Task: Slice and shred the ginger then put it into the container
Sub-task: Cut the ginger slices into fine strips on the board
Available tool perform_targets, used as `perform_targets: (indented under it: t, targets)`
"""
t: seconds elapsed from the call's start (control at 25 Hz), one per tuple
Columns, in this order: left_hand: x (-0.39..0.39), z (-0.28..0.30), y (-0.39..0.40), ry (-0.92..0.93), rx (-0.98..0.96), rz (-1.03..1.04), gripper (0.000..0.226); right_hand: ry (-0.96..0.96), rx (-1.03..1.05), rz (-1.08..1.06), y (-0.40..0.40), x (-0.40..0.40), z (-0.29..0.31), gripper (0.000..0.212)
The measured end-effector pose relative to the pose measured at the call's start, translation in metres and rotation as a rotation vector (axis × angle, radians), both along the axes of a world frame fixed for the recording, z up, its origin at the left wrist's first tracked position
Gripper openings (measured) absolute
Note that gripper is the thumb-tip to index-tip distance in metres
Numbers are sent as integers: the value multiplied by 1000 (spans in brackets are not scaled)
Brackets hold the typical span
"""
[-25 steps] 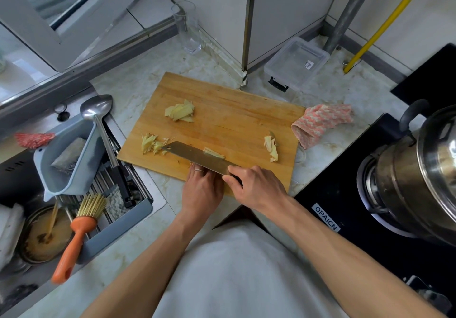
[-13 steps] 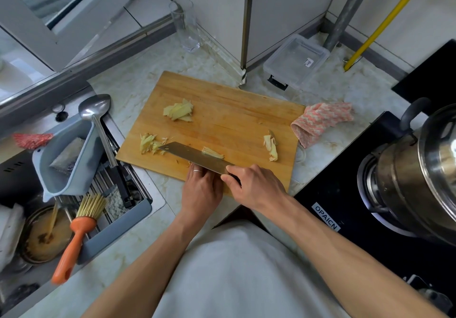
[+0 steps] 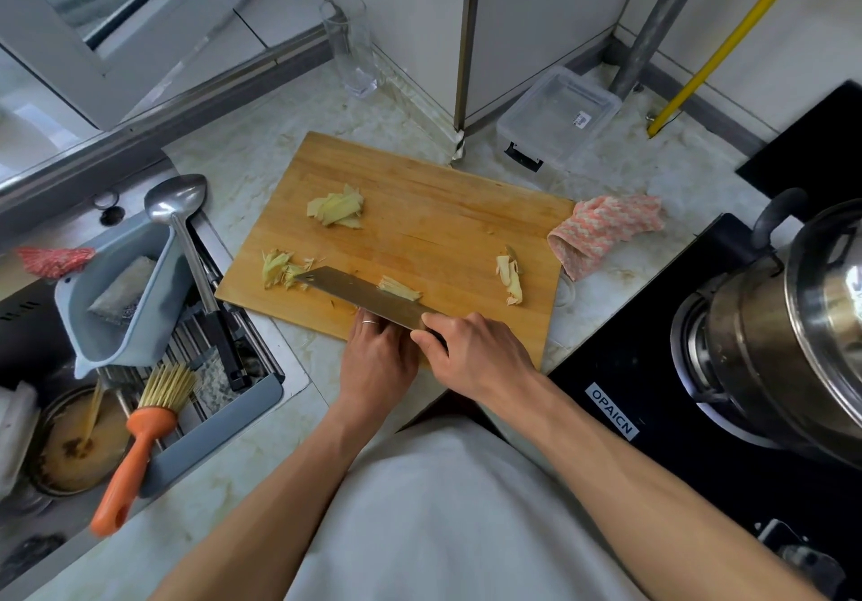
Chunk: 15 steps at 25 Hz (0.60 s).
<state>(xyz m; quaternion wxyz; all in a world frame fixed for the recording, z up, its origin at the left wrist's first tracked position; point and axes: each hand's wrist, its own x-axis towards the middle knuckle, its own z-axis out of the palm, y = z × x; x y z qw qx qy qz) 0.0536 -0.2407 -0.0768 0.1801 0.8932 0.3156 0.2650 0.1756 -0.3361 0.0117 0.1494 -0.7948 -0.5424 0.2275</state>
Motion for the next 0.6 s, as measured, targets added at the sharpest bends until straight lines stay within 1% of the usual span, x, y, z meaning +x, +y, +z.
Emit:
perform_targets:
  t: [0.28,0.6]
  targets:
    - [1,0,0,43,-31,33,32,-68,18,41,4,1,-7,36]
    - [-1,-2,0,13,-27,9,33,-13,36,5,-2,-1,-3,36]
